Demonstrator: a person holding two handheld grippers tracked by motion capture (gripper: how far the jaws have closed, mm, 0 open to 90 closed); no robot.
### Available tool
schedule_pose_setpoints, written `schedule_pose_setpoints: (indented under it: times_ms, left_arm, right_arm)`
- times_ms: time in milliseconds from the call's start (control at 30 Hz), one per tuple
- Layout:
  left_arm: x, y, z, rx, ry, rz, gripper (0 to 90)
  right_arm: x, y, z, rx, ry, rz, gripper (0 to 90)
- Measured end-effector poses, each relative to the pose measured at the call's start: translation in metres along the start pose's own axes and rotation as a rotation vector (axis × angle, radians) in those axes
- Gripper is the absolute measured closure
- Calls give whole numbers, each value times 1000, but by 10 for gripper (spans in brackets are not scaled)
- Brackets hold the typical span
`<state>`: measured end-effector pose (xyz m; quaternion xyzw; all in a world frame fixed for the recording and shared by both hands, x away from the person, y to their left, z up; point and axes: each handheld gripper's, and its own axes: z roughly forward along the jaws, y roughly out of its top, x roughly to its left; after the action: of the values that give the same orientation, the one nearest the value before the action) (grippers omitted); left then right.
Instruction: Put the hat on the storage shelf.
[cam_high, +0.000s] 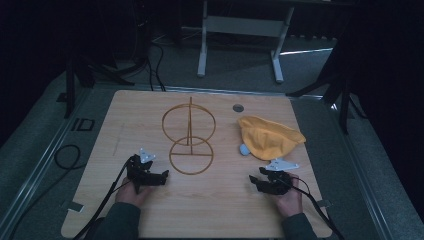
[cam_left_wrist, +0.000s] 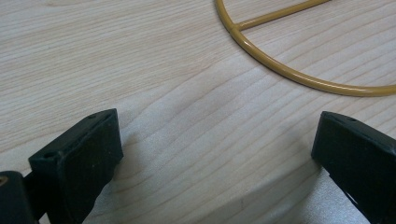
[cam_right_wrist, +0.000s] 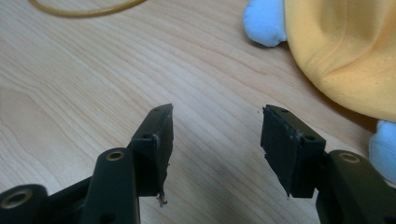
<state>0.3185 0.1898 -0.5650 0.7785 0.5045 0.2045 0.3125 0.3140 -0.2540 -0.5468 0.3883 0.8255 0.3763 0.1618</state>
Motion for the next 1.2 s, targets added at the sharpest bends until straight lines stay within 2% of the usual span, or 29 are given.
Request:
schedule_pose_setpoints:
  times_ms: [100,200,267,433,700,1067,1200]
  left_arm:
    - [0,0,0,-1,0,0,19]
    - [0,0,0,0,0,0,19]
    - [0,0,0,0,0,0,19]
    - [0,0,0,0,0,0,19]
    - [0,0,0,1,0,1,19]
    - [0,0,0,0,0,0,19]
    - [0,0,0,0,0,0,19]
  right_arm:
    - [0,0,-1,5,4,3,464]
    - [0,0,0,27,56,-6,552]
    - [1,0,1,45,59,-3,576]
    - [0,1,-1,42,61,5,600]
    - [-3,3,-8,44,15,-6,606]
    - [-25,4,-25,45,-65,37,580]
    - [-36,6,-30,55,-92,52,612]
